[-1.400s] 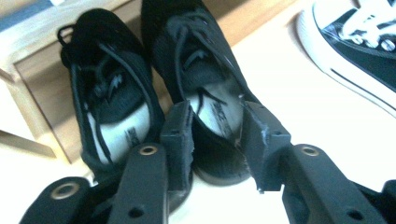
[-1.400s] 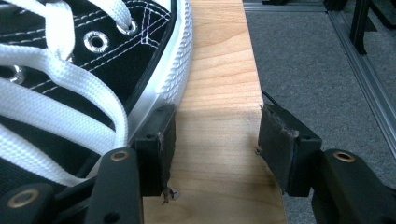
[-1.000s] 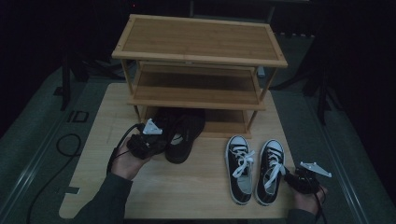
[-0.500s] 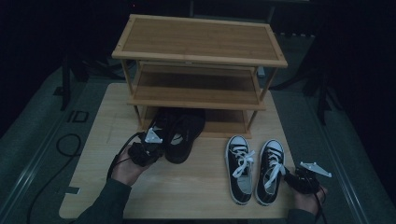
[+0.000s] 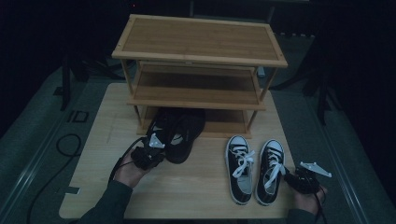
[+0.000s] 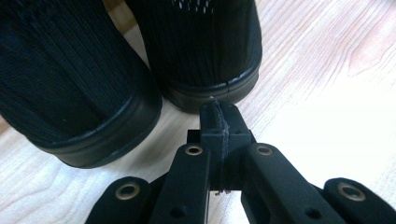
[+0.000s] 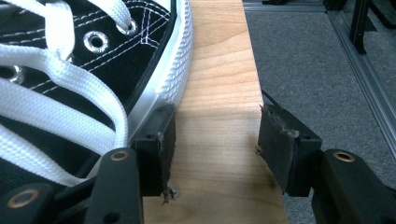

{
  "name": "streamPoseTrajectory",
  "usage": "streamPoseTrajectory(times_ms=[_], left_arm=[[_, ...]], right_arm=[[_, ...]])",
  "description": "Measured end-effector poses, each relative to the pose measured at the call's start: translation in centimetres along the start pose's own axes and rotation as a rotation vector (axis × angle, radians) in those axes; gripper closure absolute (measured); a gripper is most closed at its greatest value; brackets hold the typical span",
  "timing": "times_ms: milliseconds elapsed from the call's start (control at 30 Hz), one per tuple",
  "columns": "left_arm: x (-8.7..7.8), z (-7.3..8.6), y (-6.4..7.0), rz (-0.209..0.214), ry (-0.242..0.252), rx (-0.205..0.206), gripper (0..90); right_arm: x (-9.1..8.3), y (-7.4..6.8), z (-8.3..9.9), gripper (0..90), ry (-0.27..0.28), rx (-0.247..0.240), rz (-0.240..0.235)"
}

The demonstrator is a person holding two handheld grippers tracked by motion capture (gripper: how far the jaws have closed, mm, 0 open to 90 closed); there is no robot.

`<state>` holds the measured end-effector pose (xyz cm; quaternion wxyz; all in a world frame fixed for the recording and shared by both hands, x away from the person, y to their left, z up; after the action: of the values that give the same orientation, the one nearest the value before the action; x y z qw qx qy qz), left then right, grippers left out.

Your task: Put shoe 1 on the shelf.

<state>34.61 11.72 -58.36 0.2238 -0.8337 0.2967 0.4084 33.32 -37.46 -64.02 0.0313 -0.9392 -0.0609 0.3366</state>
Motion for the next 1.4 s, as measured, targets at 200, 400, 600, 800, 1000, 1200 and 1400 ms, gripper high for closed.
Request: streamPoseTrajectory(times_ms=[200,400,600,800,1000,1200,1400], left_arm=[[1.3,0.4,0.5,0.023,-0.035,0.016,90.0],[2.2,-0.1,0.5,0.018,-0.042,0.026,90.0],[2.4,-1.0,-0.2,-0.006,-0.035,0.01,90.0],[2.3,-2.1,-0.6,-0.012,-0.005,-0.025,90.0],[2.5,-2.9,-0.6,-0.034,-0.004,-0.024,90.0],[3.0,-2.1,0.8,-0.014,-0.034,0.009,90.0],[4.6,-1.4,1.5,-0.024,-0.089,0.024,90.0]], right_arm=[[0.0,0.0,0.0,45.9,0.0,0.0,0.0],[0.0,0.0,0.0,45.9,0.0,0.001,0.0],[0.0,0.0,0.0,45.9,0.0,0.0,-0.001],[0.0,0.0,0.0,45.9,0.0,0.0,-0.001],[0.0,0.0,0.0,45.9,0.0,0.001,-0.001],[0.0,0.1,0.0,45.9,0.001,-0.006,0.0],[0.0,0.0,0.0,45.9,0.0,-0.006,0.001]])
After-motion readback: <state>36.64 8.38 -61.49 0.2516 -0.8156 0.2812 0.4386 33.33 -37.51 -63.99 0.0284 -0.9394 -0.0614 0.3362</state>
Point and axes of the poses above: each handheld gripper's, and its own axes: x roughly forward along the jaws, z roughly out of its underside, y roughly to its right, the point moved 8 cm from there along x, roughly forward along the jaws, and after that the axes turned 6 degrees about -z, right-handed, at the moved point
